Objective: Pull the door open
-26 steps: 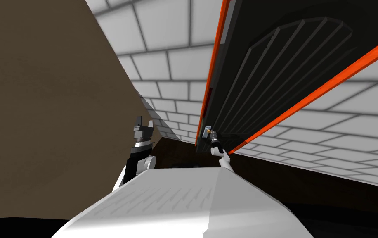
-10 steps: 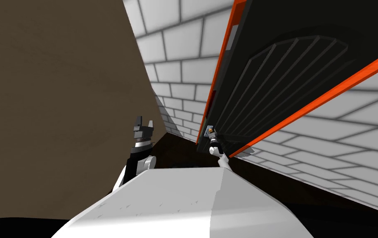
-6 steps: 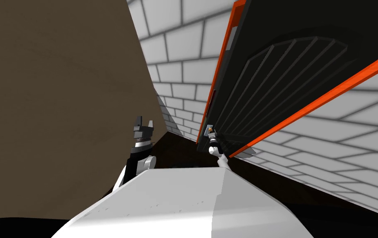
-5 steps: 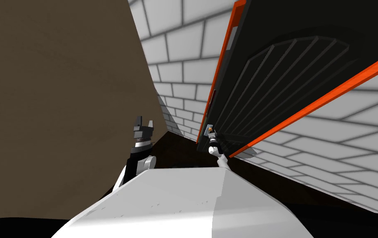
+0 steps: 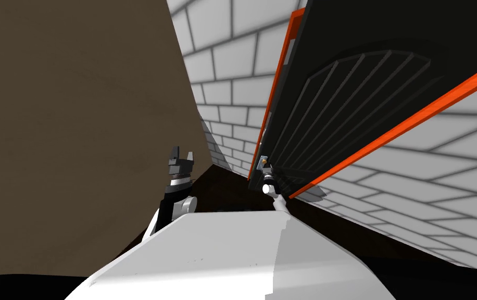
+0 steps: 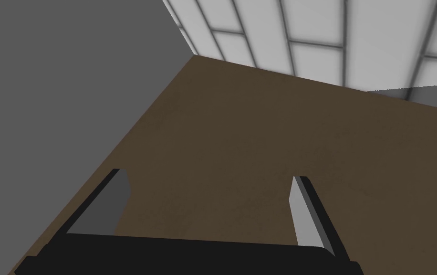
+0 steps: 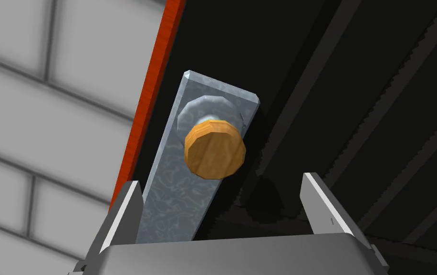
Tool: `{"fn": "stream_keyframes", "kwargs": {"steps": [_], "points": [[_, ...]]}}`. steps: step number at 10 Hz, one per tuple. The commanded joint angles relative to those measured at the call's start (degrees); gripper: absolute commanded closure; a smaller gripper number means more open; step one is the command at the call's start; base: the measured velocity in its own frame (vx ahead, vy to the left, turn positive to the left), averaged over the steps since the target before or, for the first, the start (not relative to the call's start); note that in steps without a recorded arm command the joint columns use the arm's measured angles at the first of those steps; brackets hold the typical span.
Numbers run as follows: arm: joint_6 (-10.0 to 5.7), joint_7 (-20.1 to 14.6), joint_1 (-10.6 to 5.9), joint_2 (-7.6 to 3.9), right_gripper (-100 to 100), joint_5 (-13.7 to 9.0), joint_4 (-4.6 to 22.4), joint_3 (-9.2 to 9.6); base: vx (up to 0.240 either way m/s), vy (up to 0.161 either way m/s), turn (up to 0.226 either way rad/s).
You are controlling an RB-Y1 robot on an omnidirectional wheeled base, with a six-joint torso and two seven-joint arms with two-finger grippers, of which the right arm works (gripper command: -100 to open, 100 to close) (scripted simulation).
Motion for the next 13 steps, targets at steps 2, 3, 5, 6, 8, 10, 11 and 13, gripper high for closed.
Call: {"fn": "stream_keyframes", "kwargs": {"steps": [2,3,5,6,8,10,11,13], "points": [[0.02,-3.2,0.08,0.20,-100,-2.2,-0.3,0.47,-0.066,-0.028,0.055],[0.05,-5.1,0.11,0.33,-100,-3.6,-0.4,0.75,-0.064,-0.029,0.043],[0.08,-8.3,0.17,0.56,-100,-6.0,-0.7,1.24,-0.086,-0.034,0.062],[0.10,-9.7,0.19,0.66,-100,-7.0,-0.9,1.45,-0.087,-0.029,0.054],[0.13,-11.8,0.23,0.81,-100,-8.6,-1.1,1.77,-0.075,-0.025,0.045],[0.17,-12.1,0.23,0.85,-100,-8.9,-1.1,1.80,-0.043,-0.017,0.023],[-0.29,-13.8,0.49,-0.90,-100,-9.5,-0.4,1.04,0.090,0.026,0.167],[-0.63,-14.9,0.67,-2.16,-100,-9.9,0.1,0.49,0.159,-0.007,0.130]]}}
